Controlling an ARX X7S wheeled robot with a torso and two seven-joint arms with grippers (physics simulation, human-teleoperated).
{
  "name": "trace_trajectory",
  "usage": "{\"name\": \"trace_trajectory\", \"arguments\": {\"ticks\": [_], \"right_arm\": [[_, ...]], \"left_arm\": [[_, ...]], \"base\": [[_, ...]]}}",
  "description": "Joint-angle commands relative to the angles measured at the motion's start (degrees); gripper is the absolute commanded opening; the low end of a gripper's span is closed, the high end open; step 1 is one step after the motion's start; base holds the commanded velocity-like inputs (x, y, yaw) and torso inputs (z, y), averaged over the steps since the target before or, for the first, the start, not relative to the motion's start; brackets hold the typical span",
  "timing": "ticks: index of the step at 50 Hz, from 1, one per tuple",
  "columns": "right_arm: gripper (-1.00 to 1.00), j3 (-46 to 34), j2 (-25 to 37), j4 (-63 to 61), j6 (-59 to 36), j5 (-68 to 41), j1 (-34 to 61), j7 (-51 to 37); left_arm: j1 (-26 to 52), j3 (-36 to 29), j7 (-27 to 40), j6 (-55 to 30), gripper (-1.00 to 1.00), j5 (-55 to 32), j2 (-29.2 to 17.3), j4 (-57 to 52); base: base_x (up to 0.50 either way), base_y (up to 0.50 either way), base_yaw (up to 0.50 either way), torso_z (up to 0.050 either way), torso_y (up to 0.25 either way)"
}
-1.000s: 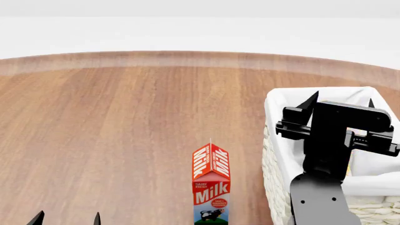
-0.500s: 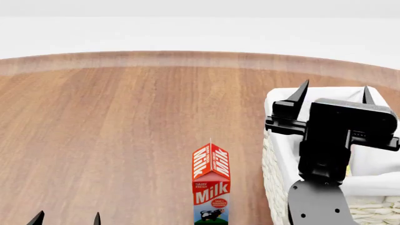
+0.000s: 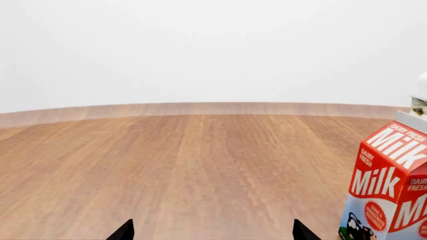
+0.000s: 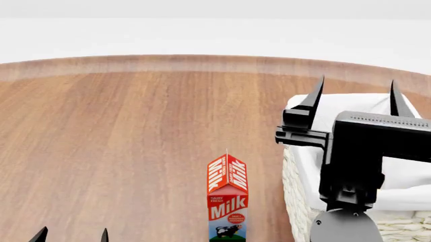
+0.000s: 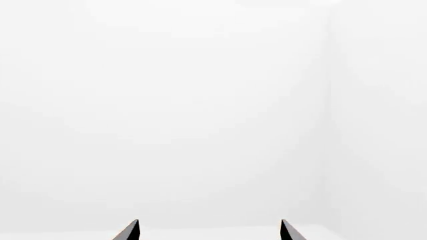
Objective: Pick up the orange juice, and put it in the basket.
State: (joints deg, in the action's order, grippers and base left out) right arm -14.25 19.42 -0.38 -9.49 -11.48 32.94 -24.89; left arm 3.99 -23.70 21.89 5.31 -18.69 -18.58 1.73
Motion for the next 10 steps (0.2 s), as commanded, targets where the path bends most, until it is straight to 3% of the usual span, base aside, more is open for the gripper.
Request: {"name": "trace_trajectory", "arguments": {"ticks": [1,10], "right_arm": [[1.00,0.25,1.23,-7.02,-1.68,-0.96,-2.47,-0.37],[1.00,0.40,2.25,-12.50,-3.57,-1.68,-3.66,-0.76]], "left_arm": [[0.04,-0.13,0.10,0.05,1.00,-0.09,-0.08,0.02],[0.07,-0.23,0.18,0.09,1.00,-0.15,-0.15,0.03]], "base": [[0.00,0.00,0.00,0.000,0.000],[0.00,0.00,0.00,0.000,0.000]]}}
